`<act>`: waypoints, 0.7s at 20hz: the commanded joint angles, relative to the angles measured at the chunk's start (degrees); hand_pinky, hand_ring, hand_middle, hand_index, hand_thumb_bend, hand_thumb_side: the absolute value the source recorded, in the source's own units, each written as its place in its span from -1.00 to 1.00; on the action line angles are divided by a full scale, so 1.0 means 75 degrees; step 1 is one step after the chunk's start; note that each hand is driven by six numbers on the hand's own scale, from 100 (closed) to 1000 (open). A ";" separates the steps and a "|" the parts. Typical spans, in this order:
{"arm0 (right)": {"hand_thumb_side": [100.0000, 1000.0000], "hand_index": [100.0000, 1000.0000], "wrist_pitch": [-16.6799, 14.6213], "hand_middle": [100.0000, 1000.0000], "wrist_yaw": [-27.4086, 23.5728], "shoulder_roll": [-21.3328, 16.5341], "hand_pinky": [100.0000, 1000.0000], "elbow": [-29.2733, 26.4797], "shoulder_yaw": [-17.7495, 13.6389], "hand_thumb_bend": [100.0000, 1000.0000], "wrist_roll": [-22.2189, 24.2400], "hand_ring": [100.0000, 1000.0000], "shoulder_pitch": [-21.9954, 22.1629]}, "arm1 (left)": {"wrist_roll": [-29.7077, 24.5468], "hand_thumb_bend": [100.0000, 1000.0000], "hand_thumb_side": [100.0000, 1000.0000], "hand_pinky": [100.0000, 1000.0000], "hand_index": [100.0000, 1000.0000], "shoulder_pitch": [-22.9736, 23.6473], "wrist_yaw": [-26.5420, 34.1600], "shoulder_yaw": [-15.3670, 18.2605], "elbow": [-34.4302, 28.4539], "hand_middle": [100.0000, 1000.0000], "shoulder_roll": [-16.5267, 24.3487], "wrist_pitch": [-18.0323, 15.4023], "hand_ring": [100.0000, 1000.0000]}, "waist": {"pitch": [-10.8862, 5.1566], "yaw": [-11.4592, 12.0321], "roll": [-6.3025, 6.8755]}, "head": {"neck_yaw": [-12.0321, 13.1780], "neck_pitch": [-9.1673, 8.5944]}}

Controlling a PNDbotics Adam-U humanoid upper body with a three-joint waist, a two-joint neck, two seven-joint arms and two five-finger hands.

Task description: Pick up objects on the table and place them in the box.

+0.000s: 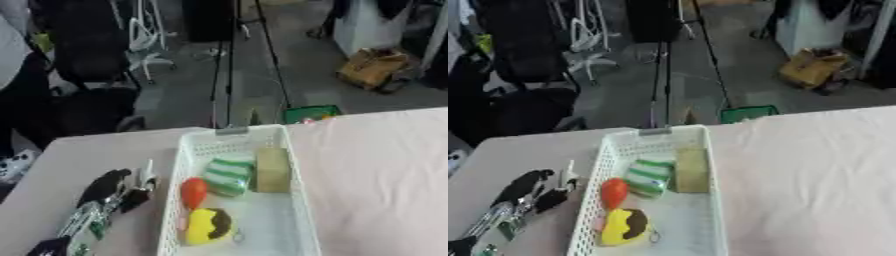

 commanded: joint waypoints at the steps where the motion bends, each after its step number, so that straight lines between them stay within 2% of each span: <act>1: 1.00 0.57 -0.0004 0.62 -0.0003 -0.0102 0.64 -0.0119 -0.0062 -1.00 -0.0009 0.80 -0.0059 | 0.0054 -0.32 0.76 1.00 0.80 -0.0198 -0.0029 0.0077 -0.0036 0.65 0.0101 -0.0003 0.76 | -0.0204 -0.0009 -0.0055 | 0.0026 -0.0040; 14: 1.00 0.57 -0.0016 0.62 -0.0014 -0.0083 0.64 -0.0119 -0.0054 -1.00 -0.0003 0.80 -0.0060 | 0.0104 -0.35 0.79 1.00 0.70 -0.0285 -0.0076 0.0162 0.0349 0.60 0.0039 0.0004 0.72 | -0.0192 -0.0088 -0.0055 | 0.0082 -0.0061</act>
